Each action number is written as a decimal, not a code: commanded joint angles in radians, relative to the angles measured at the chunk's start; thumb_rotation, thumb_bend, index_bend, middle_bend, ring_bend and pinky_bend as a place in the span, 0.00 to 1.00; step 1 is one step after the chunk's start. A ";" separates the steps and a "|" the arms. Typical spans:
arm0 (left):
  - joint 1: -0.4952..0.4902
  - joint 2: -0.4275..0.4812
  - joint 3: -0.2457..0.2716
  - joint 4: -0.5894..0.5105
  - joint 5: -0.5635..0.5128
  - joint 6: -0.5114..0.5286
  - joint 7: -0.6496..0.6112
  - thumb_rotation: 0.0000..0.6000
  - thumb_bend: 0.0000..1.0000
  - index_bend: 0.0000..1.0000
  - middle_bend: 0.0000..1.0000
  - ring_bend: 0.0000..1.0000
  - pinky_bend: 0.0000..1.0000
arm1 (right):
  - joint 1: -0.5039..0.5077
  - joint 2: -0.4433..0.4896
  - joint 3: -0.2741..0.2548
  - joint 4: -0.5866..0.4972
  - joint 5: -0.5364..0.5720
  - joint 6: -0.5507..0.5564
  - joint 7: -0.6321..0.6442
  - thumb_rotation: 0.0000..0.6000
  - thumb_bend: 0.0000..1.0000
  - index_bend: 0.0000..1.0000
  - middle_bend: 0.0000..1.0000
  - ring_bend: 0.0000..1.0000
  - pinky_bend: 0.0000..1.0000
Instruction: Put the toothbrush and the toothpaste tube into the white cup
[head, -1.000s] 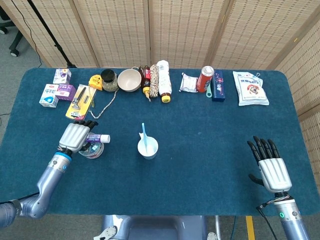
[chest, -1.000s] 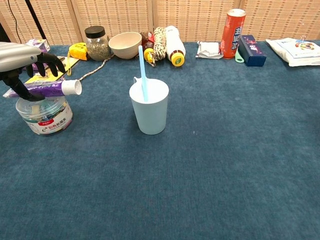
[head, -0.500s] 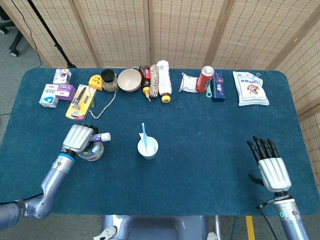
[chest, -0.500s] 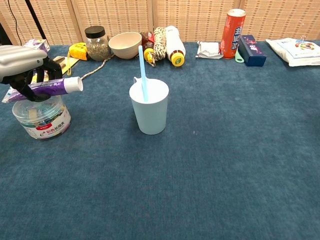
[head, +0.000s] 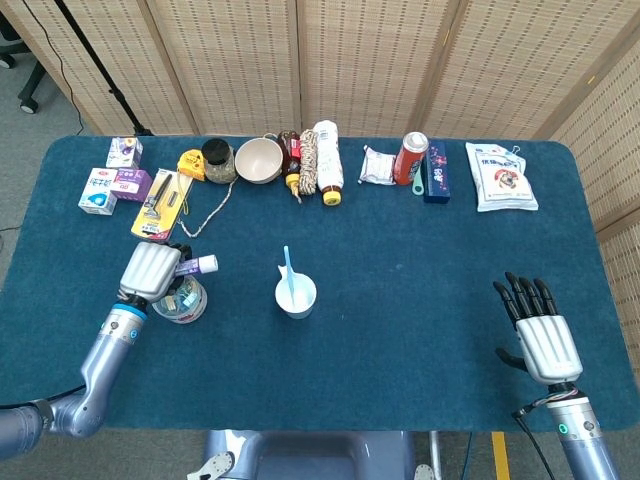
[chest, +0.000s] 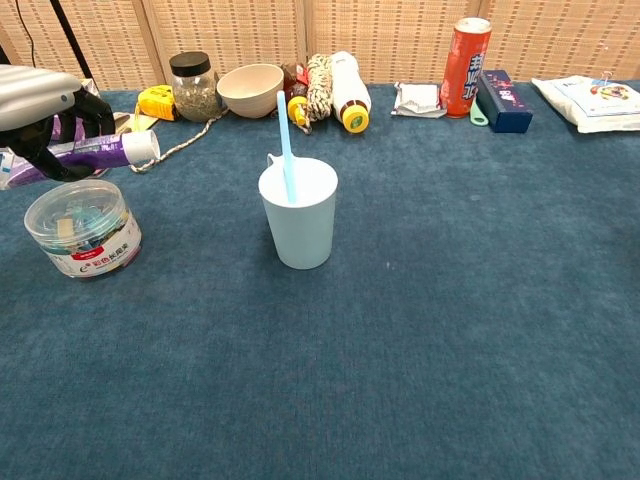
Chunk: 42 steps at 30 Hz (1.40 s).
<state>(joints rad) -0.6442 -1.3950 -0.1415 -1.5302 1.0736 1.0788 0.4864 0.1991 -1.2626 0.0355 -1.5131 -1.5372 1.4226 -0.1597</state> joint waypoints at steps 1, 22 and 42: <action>0.005 0.016 -0.004 -0.010 0.017 0.010 -0.017 1.00 0.40 0.57 0.55 0.51 0.54 | 0.000 0.000 0.000 -0.001 0.000 -0.003 0.001 1.00 0.00 0.00 0.00 0.00 0.00; -0.021 0.100 0.066 0.145 0.651 0.323 0.179 1.00 0.40 0.56 0.55 0.50 0.54 | -0.004 0.019 0.004 -0.021 0.006 -0.015 0.018 1.00 0.00 0.00 0.00 0.00 0.00; -0.209 0.025 0.026 0.085 0.812 0.060 0.578 1.00 0.39 0.57 0.55 0.49 0.54 | -0.002 0.033 0.018 -0.019 0.033 -0.038 0.049 1.00 0.00 0.00 0.00 0.00 0.00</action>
<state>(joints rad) -0.8282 -1.3691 -0.1112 -1.4227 1.8682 1.1851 1.0091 0.1971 -1.2306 0.0530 -1.5323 -1.5046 1.3858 -0.1120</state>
